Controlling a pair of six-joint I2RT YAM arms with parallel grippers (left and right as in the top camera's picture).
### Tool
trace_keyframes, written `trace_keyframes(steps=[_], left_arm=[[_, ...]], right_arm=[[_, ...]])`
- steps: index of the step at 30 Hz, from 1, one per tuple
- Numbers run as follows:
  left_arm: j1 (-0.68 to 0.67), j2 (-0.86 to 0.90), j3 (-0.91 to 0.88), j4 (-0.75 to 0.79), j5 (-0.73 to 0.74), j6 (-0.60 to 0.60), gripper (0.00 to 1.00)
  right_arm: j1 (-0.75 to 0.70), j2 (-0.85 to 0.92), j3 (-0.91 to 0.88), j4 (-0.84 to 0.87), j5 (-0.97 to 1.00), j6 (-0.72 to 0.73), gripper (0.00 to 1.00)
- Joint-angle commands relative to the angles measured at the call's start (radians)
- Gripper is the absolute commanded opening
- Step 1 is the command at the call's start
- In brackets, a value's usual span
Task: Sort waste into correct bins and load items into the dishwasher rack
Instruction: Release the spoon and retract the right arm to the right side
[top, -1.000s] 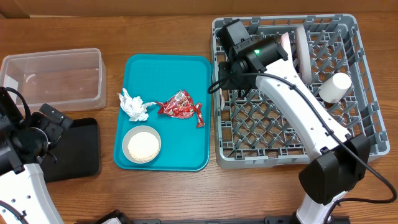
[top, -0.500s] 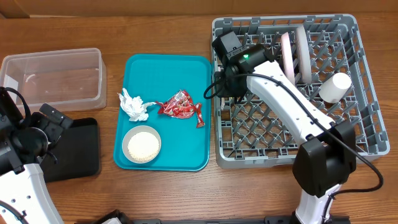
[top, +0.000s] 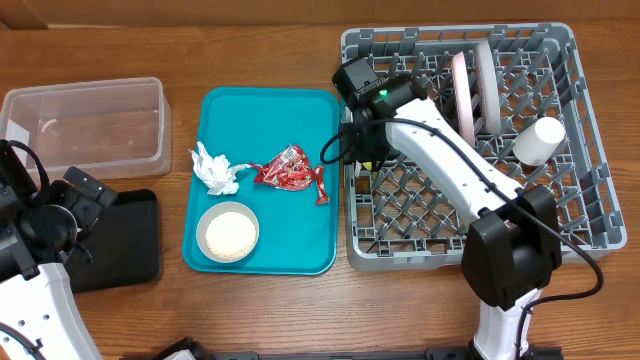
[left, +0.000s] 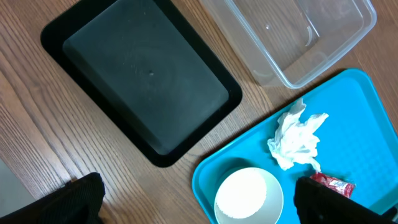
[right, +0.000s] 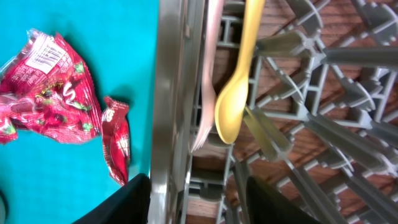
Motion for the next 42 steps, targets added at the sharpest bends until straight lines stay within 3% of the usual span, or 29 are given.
trace_keyframes(steps=[1, 4, 7, 9, 11, 12, 19, 42], left_arm=[[0.005, 0.002, 0.016, 0.000, 0.008, -0.021, 1.00], [0.004, 0.002, 0.016, 0.000, 0.008, -0.021, 1.00], [0.005, 0.002, 0.016, 0.000, 0.008, -0.021, 1.00], [0.004, 0.002, 0.016, 0.000, 0.008, -0.021, 1.00], [0.005, 0.002, 0.016, 0.000, 0.008, -0.021, 1.00], [0.004, 0.002, 0.016, 0.000, 0.008, -0.021, 1.00], [0.004, 0.002, 0.016, 0.000, 0.008, -0.021, 1.00], [0.004, 0.002, 0.016, 0.000, 0.008, -0.021, 1.00]], right_arm=[[0.004, -0.178, 0.132, -0.045, 0.061, -0.007, 0.53], [0.003, -0.321, 0.226, -0.103, 0.148, -0.007, 0.56], [0.003, -0.506, 0.270, -0.111, 0.236, -0.008, 0.66], [0.003, -0.630, 0.271, -0.112, 0.255, -0.040, 0.77], [0.004, -0.716, 0.271, -0.120, 0.254, -0.049, 0.97], [0.004, -0.752, 0.271, -0.126, 0.254, -0.048, 1.00], [0.004, -0.888, 0.271, -0.150, 0.254, -0.048, 1.00], [0.004, -0.886, 0.269, -0.277, 0.254, -0.048, 1.00]])
